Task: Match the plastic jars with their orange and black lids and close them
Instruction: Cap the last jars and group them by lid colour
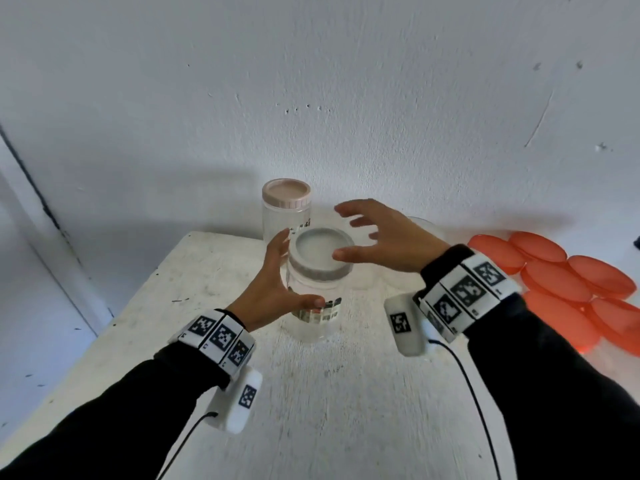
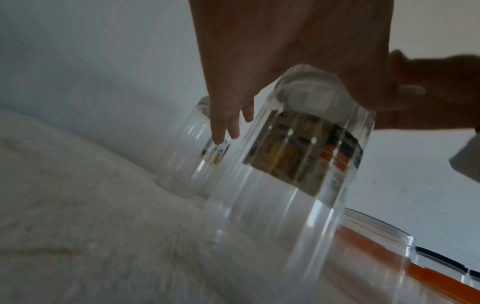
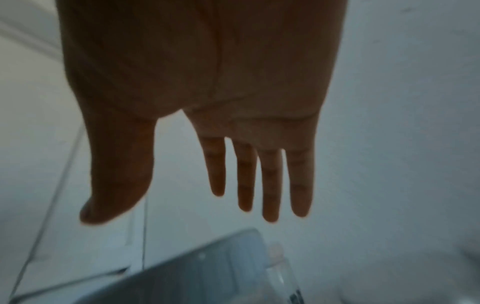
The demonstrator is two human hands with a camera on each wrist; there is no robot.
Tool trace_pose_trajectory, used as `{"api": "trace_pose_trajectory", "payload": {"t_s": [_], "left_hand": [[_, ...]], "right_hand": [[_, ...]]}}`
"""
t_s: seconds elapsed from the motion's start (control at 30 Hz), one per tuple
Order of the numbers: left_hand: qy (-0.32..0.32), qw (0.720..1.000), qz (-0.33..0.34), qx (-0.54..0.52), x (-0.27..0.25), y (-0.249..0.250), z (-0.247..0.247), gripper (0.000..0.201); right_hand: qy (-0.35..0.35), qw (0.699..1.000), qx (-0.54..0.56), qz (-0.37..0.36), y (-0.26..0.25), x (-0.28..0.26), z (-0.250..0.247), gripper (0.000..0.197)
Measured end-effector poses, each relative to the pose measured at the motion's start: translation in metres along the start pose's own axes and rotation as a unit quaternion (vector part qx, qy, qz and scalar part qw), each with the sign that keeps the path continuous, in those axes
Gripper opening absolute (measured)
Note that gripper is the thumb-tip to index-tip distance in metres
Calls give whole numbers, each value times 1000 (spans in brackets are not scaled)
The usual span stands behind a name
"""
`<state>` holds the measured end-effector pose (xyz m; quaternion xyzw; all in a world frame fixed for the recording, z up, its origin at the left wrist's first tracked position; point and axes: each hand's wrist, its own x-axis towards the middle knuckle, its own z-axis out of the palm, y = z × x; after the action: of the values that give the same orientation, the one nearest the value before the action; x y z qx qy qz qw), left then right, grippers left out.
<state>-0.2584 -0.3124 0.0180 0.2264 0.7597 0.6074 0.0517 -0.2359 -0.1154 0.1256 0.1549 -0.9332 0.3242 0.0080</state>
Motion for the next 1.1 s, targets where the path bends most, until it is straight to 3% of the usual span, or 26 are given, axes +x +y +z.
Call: {"api": "trace_pose_trajectory", "payload": {"t_s": [0.13,0.2,0.33,0.67,0.77,1.0,1.1], "left_hand": [[32,997,45,-61,0,4,18,95],[35,995,45,-82,1,4,20,85],[28,997,10,-66,3,-7,14,100],[-2,999,-25,-45,7,-10,1,98],[-17,998,-28,-53,7,-9,0,99],[-11,998,-31,-56,5,-10,3,103],[-17,998,-31,-57,5,-8,2,101]], "right_hand": [[-117,973,-196,-30,-24,21,8,84],[-144,958,-245,-26,-31,26,12,81],[-155,953,-259,-32,-37,30,12,81],[-228,949,-213,-38,-35,36,13,76],[-216,951,-218,-32,-34,37,13,75],[-87,935,-344,4,-39,28,27,81],[-113,929,-351,2,-37,27,25,85]]}}
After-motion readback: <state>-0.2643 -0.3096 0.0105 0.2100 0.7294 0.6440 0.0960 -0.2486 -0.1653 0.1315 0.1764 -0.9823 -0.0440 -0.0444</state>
